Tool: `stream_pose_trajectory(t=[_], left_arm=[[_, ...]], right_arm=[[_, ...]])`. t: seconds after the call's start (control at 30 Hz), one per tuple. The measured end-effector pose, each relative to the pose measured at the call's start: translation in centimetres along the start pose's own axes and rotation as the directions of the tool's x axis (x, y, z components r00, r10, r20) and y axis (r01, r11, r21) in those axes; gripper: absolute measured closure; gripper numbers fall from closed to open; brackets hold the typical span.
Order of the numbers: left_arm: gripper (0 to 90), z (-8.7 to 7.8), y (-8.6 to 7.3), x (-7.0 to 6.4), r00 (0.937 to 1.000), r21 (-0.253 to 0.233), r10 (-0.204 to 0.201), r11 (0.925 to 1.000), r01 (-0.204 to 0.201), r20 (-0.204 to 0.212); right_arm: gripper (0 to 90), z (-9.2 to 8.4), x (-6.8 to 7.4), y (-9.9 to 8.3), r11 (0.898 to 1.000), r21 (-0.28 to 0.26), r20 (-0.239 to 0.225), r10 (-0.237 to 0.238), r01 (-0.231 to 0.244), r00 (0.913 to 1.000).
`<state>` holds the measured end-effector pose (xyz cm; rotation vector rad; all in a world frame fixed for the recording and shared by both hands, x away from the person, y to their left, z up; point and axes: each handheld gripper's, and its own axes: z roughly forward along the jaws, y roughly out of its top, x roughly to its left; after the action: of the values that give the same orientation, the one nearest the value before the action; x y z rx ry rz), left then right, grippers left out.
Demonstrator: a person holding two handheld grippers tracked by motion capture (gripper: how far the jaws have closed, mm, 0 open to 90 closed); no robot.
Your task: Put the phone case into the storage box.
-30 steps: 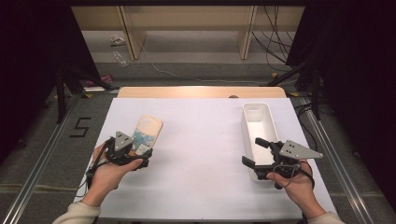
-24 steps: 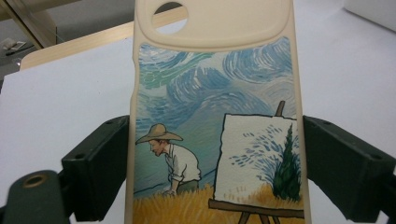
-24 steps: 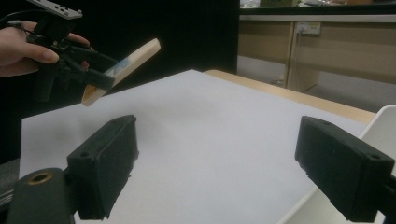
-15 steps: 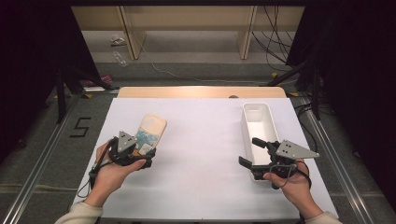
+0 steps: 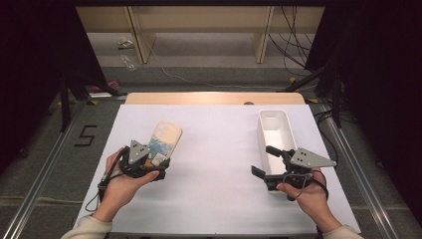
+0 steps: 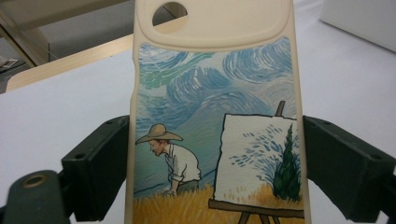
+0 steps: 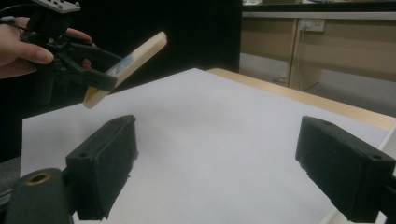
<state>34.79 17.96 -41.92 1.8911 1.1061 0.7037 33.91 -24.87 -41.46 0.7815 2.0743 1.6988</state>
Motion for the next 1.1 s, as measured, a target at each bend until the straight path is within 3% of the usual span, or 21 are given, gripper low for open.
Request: stream_pose_trajectory(t=[1.1], left_arm=[[11.7, 0.2, 0.7, -3.0, 0.9964, -0.034, 0.047, 0.9984, -0.045, 0.07]], right_arm=[[12.9, 3.5, 1.6, 1.8, 1.0, -0.008, -0.026, -0.016, 0.016, 0.9995]])
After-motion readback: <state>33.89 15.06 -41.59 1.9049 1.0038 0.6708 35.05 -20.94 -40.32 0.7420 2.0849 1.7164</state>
